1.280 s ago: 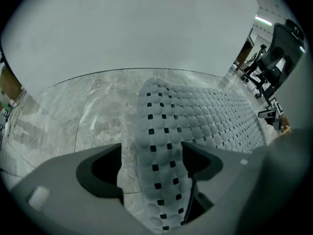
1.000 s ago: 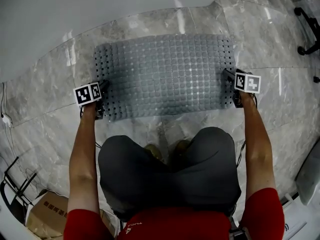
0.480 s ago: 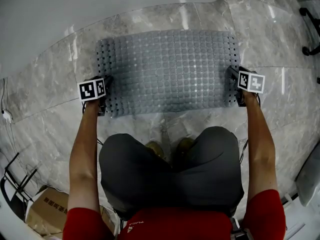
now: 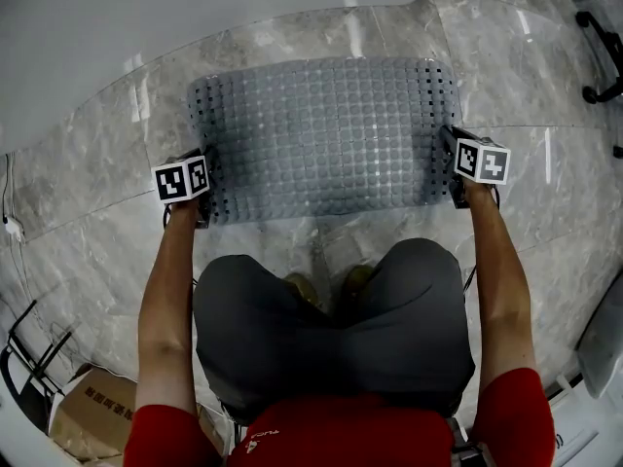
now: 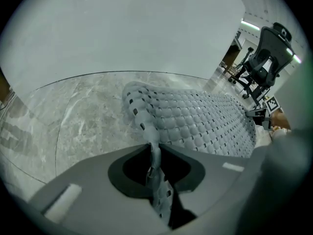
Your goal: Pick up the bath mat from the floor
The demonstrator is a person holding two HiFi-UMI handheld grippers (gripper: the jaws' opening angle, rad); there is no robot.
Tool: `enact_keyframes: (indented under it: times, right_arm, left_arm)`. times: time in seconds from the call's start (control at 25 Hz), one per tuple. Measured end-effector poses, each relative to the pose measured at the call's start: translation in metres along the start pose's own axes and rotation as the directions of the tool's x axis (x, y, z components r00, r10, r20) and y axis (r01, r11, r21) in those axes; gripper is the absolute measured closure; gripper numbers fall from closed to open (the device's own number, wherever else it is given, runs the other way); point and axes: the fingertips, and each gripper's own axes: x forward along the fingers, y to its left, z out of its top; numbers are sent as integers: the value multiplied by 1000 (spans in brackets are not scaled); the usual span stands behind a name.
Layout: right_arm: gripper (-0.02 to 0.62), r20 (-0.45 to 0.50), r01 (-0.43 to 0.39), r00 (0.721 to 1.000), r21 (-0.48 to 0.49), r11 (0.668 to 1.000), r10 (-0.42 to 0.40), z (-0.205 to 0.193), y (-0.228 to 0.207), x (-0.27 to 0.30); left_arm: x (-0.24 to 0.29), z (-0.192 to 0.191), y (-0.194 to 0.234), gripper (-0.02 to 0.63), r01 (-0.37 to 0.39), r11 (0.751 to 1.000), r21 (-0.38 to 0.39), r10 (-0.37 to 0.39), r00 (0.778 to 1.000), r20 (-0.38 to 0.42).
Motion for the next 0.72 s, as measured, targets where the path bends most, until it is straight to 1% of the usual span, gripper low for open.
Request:
enact_keyframes:
  times: [0.16,0.32,0.6,0.72]
  right_arm:
    - [551,71,-55,996,-8,998,56,12,15,-20]
    - [552,141,-118,983,-24,993,121,24,35,-45]
    - [555,243,-188,951,-28,982,189,38,61,-94]
    - [555,277,-219,936,-34,975,219,45,76,-112]
  left_arm:
    - [-15,8,-12,555,37,999,17,-38,998,54]
    - [-35,10,-21,557,79,997,14,-80,991,108]
    - [-73,21,-52,557,152,987,51,-159,968,196]
    - [-93,24,-56,557,174,983,65,-184,955,231]
